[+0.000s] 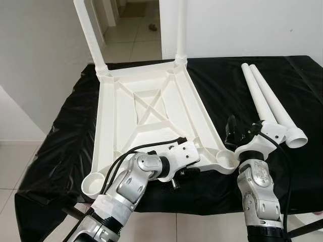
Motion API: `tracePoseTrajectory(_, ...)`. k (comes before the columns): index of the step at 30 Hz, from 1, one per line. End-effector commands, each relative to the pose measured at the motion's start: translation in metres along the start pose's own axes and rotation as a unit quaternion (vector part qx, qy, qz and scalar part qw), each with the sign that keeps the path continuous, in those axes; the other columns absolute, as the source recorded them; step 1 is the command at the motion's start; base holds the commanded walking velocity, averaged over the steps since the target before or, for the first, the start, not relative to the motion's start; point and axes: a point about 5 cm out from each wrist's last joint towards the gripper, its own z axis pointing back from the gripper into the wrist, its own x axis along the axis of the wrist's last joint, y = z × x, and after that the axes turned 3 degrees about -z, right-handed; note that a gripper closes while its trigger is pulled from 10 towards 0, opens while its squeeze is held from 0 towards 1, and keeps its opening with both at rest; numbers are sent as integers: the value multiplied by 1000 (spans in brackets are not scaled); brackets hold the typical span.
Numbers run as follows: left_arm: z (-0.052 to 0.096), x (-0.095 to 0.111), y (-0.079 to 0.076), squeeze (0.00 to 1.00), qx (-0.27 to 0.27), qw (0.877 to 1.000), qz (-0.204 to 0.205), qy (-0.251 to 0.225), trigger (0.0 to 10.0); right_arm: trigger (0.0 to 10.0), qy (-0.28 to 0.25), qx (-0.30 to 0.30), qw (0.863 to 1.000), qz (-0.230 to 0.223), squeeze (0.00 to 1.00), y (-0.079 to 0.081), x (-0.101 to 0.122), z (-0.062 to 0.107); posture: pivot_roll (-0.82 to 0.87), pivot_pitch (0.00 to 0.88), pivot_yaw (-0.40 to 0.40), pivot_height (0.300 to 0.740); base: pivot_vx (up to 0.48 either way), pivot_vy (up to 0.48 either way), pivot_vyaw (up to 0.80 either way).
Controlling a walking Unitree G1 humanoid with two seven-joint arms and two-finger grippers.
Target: Building children table
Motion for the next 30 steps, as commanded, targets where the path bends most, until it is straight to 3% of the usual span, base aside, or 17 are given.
tracePoseTrajectory(1,9,-7,9,0,67,998,-7,16,0,10000,2,3,1000,-7,0,4,-1,0,-52,102,112,740,0,0,0)
tracePoseTrajectory(10,30,-21,3,0,49,998,-22,35,0,10000,2,4,1000,-7,0,3,-1,0,-44,104,107,740,0,0,0)
tracePoseTrajectory(11,31,-21,1,0,44,998,-23,35,8745,10000,3,6,1000,-8,0,4,-1,-1,-37,101,101,740,0,0,0)
tracePoseTrajectory(14,31,-21,0,0,39,998,-23,34,8745,10000,4,9,1000,-9,0,6,-2,-2,-36,100,100,740,0,0,0)
tracePoseTrajectory(15,30,-19,-3,0,31,999,-30,30,10000,10000,4,11,1000,-10,0,7,-2,-2,-35,98,98,740,0,0,0)
tracePoseTrajectory(19,29,-16,-6,0,17,999,-34,18,10000,10000,4,14,1000,-11,0,8,-2,-3,-35,96,93,740,0,0,0)
tracePoseTrajectory(20,30,-15,-7,722,11,999,-36,12,10000,10000,4,14,1000,-11,0,8,-2,-3,-35,97,89,740,0,0,0)
tracePoseTrajectory(21,31,-14,-7,1000,10,999,-38,9,10000,10000,4,15,1000,-10,0,8,-2,-4,-35,97,89,740,0,0,0)
tracePoseTrajectory(26,33,-12,-8,1000,3,999,-47,3,10000,10000,3,16,1000,-10,0,8,-2,-4,-35,97,89,740,0,0,0)
tracePoseTrajectory(27,34,-10,-8,455,-2,999,-48,-4,10000,10000,3,17,1000,-9,0,8,-2,-5,-38,96,85,740,0,0,0)
tracePoseTrajectory(28,36,-3,-7,0,-8,998,-53,-24,10000,10000,3,18,1000,-8,0,8,-1,-6,-39,96,85,740,0,0,0)
tracePoseTrajectory(30,37,5,-5,0,-2,998,-47,-49,10000,10000,3,18,1000,-7,0,8,-1,-8,-39,96,85,740,0,0,0)
